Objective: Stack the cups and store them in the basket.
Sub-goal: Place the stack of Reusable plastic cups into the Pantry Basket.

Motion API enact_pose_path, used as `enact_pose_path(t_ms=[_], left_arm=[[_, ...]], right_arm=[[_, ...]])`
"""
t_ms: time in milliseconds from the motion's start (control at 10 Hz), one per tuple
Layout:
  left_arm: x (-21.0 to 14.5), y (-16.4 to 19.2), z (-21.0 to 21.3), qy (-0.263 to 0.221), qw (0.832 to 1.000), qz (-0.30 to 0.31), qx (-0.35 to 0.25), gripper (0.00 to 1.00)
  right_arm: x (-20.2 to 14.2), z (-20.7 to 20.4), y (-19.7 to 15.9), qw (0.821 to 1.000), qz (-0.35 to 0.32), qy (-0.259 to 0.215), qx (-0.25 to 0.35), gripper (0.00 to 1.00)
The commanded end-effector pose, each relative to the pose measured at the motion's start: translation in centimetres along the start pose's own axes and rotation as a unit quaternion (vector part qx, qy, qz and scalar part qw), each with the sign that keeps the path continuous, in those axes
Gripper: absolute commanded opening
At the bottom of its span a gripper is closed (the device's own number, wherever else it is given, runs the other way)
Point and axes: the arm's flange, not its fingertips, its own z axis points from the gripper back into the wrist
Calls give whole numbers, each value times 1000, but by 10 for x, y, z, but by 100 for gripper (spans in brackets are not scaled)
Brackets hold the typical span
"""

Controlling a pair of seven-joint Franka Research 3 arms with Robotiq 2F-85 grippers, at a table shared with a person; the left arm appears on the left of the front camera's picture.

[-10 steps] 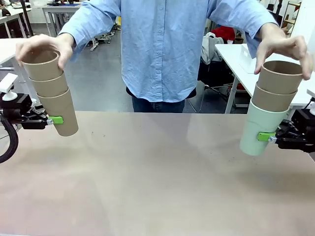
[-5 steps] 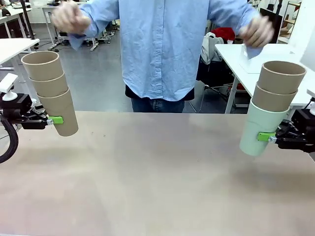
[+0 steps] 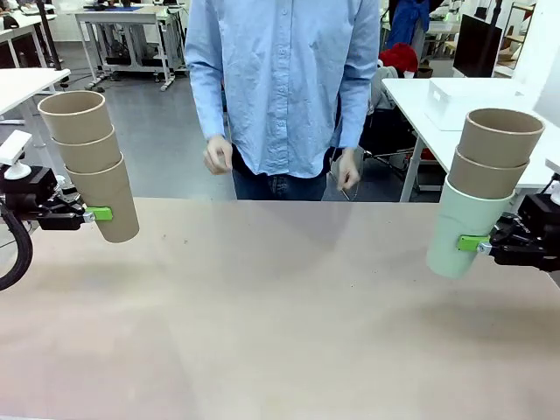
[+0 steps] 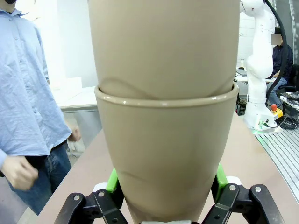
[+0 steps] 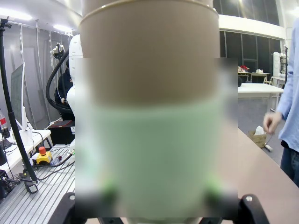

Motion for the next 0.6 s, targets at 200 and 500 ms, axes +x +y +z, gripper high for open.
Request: enact_pose_path(t_ms=[200, 500], left_arm=[[4, 0, 0, -3, 1000, -6, -2, 85], [4, 0, 0, -3, 1000, -6, -2, 85]], right_arm=[[4, 0, 1, 1000, 5, 0, 1, 87], [4, 0, 1, 1000, 5, 0, 1, 87]])
